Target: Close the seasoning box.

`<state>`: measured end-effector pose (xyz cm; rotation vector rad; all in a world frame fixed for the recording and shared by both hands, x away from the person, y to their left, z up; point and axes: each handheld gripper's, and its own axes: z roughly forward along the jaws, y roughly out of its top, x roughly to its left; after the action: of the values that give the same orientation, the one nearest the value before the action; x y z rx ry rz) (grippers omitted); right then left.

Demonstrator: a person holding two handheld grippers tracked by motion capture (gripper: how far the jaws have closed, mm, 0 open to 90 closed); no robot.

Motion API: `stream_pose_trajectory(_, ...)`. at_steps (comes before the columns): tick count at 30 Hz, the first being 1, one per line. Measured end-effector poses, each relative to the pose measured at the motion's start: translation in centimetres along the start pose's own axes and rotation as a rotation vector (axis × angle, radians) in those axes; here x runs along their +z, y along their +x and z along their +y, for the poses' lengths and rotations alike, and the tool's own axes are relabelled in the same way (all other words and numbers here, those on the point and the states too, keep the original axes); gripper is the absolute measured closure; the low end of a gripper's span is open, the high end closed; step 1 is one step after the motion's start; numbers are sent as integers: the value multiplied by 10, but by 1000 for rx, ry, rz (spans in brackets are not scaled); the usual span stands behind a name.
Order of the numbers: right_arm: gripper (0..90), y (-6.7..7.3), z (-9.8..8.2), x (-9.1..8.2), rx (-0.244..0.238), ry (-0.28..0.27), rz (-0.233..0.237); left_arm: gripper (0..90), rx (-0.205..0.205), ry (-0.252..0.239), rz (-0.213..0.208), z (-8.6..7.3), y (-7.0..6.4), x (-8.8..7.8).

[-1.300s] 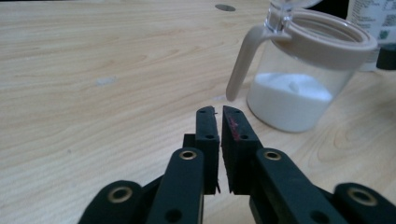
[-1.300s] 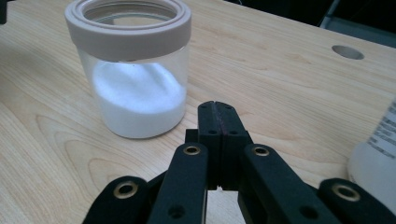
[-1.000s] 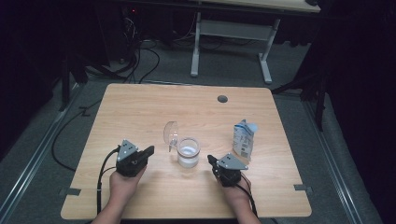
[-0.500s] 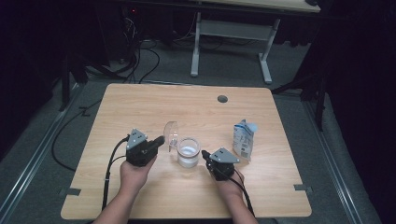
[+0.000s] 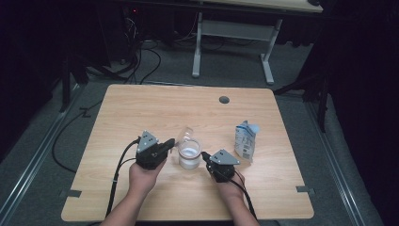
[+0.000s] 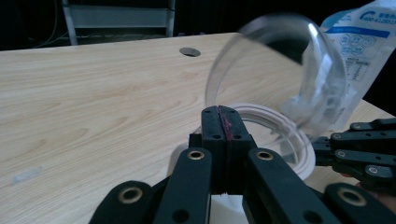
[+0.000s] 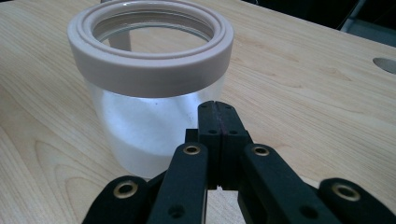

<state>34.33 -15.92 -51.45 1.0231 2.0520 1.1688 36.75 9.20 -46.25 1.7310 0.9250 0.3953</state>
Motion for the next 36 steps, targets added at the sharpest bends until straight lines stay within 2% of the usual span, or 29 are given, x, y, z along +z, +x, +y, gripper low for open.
stream_pose_trajectory(5, 900, 0, 0, -1, -2, -2, 2, 899, 12, 2, 5, -3, -1, -1)
stream_pose_trajectory(9, 900, 1, 0, -2, -3, -6, 4, 895, 29, 11, 38, -12, 9, -10)
stream_pose_trajectory(12, 900, -1, -1, -4, 3, -6, 5, 887, 48, 38, 79, -26, 22, -21)
stream_pose_trajectory(15, 900, -4, -2, -6, 22, -11, 11, 882, 85, 70, 121, -42, 35, -35)
stream_pose_trajectory(17, 900, -5, -2, -7, 22, -5, 6, 876, 93, 88, 141, -53, 43, -46)
stream_pose_trajectory(20, 900, -6, -2, -7, 19, 0, 4, 855, 123, 91, 182, -66, 50, -58)
stream_pose_trajectory(24, 900, -6, -1, -6, 8, 15, 4, 814, 104, 108, 194, -77, 58, -69)
stream_pose_trajectory(25, 900, -6, 0, -5, 10, 16, 3, 793, 103, 107, 200, -77, 59, -71)
stream_pose_trajectory(28, 900, -8, 5, -3, 14, 0, 3, 724, 65, 83, 202, -79, 63, -74)
stream_pose_trajectory(30, 900, -9, 8, -1, 19, -3, -4, 671, 59, 81, 202, -80, 64, -75)
stream_pose_trajectory(34, 900, -12, 11, 2, 29, -5, -4, 645, 52, 90, 209, -82, 67, -75)
stream_pose_trajectory(36, 900, -13, 13, 3, 36, -11, 1, 643, 46, 77, 209, -82, 69, -76)
